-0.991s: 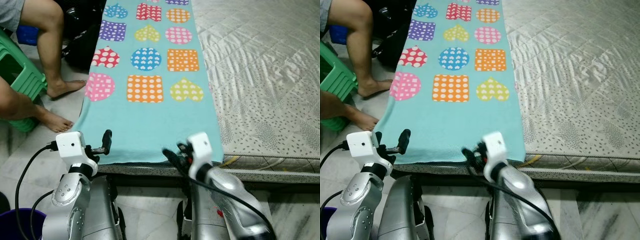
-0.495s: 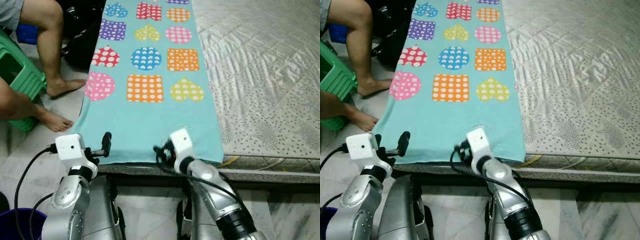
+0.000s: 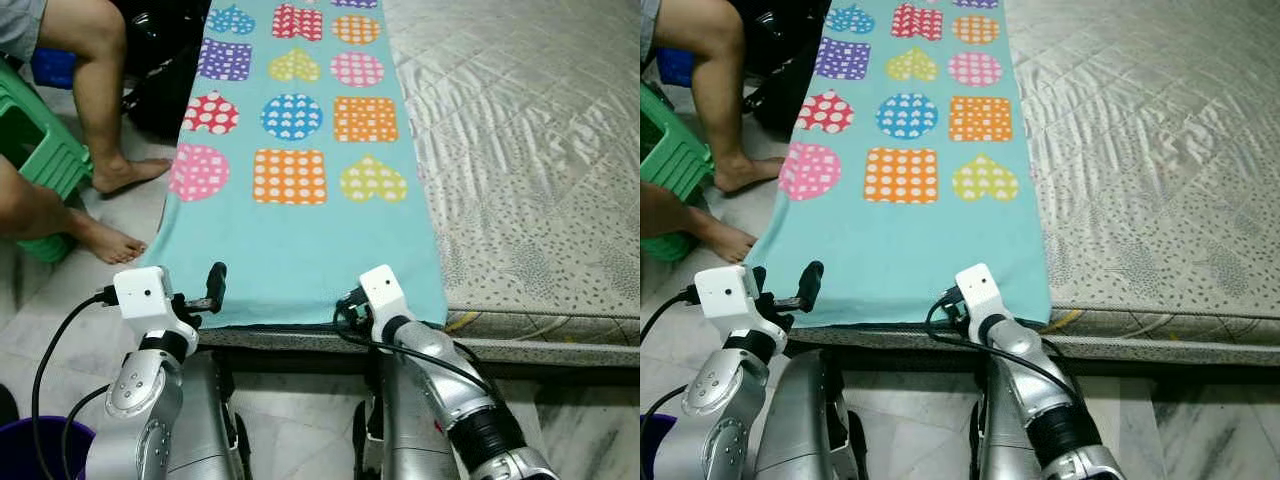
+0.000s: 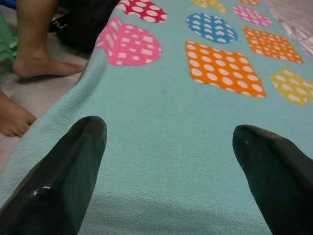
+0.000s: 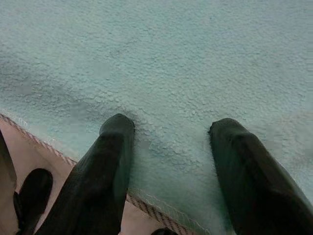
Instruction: Clean up the room
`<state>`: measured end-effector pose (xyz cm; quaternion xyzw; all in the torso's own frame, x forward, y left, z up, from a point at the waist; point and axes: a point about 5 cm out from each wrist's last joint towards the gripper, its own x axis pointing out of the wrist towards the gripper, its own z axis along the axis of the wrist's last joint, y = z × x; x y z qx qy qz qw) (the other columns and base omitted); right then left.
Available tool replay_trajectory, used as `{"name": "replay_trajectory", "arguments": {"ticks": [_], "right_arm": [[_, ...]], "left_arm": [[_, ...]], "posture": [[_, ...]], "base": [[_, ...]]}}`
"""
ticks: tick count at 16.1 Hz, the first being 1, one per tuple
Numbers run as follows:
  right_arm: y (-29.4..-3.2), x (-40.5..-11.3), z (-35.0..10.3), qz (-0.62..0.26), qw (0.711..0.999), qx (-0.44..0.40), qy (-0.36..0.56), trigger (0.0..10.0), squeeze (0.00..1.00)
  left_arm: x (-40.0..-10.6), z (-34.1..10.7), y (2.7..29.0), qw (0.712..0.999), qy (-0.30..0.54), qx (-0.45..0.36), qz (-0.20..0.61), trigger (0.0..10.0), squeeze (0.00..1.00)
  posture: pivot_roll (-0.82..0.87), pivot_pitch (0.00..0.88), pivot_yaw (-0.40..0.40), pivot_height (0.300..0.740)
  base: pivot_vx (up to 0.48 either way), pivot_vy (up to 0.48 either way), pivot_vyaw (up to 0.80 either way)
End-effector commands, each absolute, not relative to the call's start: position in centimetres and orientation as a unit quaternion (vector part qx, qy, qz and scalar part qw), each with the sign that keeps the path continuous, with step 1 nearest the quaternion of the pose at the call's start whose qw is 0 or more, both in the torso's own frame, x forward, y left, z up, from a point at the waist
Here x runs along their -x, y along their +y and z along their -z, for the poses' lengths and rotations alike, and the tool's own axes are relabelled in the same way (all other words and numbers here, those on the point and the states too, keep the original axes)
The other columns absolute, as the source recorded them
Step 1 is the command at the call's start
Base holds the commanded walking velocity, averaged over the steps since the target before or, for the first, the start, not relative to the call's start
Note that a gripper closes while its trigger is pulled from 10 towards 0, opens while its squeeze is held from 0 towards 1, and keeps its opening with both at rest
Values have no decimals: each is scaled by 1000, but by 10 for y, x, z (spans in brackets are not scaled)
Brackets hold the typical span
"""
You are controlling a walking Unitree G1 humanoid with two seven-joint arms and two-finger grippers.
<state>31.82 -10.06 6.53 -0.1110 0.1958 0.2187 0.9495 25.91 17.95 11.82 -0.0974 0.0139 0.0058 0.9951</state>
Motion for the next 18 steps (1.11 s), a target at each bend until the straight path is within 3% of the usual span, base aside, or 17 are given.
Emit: {"name": "replay_trajectory", "arguments": {"ticks": [1, 4, 6, 7, 11, 14, 18], "right_arm": [[-121, -312, -58, -197, 950, 110, 214, 10000, 0], [-153, -297, -56, -183, 947, 121, 233, 10000, 0], [-159, -293, -56, -180, 947, 121, 237, 10000, 0], [-179, -277, -55, -173, 944, 123, 254, 10000, 0], [-204, -245, -53, -168, 934, 123, 292, 10000, 0], [-210, -248, -61, -148, 942, 122, 276, 10000, 0], [-196, -263, -73, -147, 956, 97, 233, 10000, 0]], "left_arm": [[-256, -116, 181, 995, 21, 93, -7, 10000, 0], [-255, -116, 182, 995, 22, 93, -10, 10000, 0], [-255, -116, 182, 995, 22, 93, -11, 10000, 0], [-255, -115, 182, 995, 23, 94, -10, 10000, 0], [-256, -114, 182, 995, 25, 94, -6, 10000, 0], [-260, -114, 181, 995, 26, 93, -1, 10000, 0], [-262, -115, 182, 995, 21, 93, -2, 10000, 0]], "posture": [[-35, 273, -42, 556], [-37, 273, -47, 556], [-46, 274, -49, 556], [-55, 275, -46, 556], [-66, 271, -36, 556], [-71, 259, -26, 556], [-65, 239, -28, 556]], "base": [[0, 0, 0], [0, 0, 0], [0, 0, 0], [0, 0, 0], [0, 0, 0], [0, 0, 0], [0, 0, 0]]}}
